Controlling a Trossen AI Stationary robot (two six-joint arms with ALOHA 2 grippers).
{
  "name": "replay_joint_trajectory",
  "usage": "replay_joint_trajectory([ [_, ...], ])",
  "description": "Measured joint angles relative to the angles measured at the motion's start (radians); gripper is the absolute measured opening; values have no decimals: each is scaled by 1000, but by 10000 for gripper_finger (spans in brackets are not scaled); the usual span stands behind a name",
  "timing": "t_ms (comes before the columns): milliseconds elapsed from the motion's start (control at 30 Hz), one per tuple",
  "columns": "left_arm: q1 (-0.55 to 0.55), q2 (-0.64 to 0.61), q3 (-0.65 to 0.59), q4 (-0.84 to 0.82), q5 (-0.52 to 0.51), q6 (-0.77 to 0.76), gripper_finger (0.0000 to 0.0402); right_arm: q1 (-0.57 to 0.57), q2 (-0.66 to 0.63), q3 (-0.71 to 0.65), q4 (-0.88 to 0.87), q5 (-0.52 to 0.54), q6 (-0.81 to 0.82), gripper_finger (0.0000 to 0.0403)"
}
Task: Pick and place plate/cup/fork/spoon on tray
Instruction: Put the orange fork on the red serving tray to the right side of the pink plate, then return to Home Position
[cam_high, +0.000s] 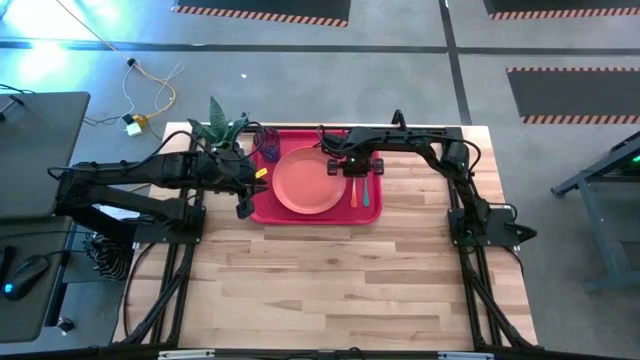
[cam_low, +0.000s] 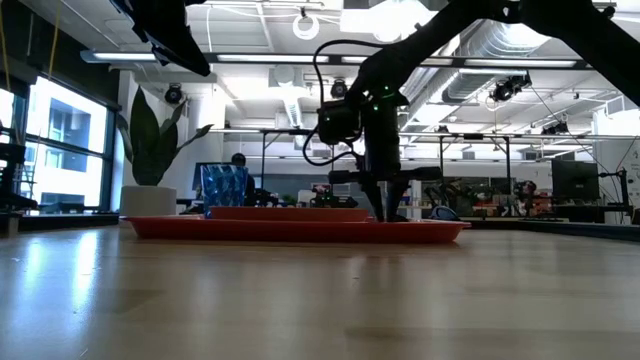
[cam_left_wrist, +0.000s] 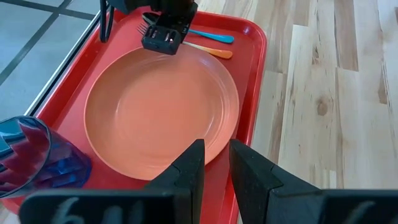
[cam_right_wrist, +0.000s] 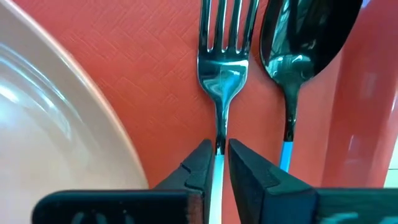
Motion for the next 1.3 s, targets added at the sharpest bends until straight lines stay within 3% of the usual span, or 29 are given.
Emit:
replay_joint_trajectory([
  [800,0,-10,0,-2,3,0,62,54,-133,1,-76,41,-13,44],
  [1000,0,-110,0,22,66,-27,62,118,-242,1,-47,105,-32,44],
  [1133,-1,-204,-5,34,55,-37,62,182,-314,1,33,183,-68,44],
  [1300,-1,-339,-122,162,50,-88,62,260,-370,1,169,281,-181,44],
])
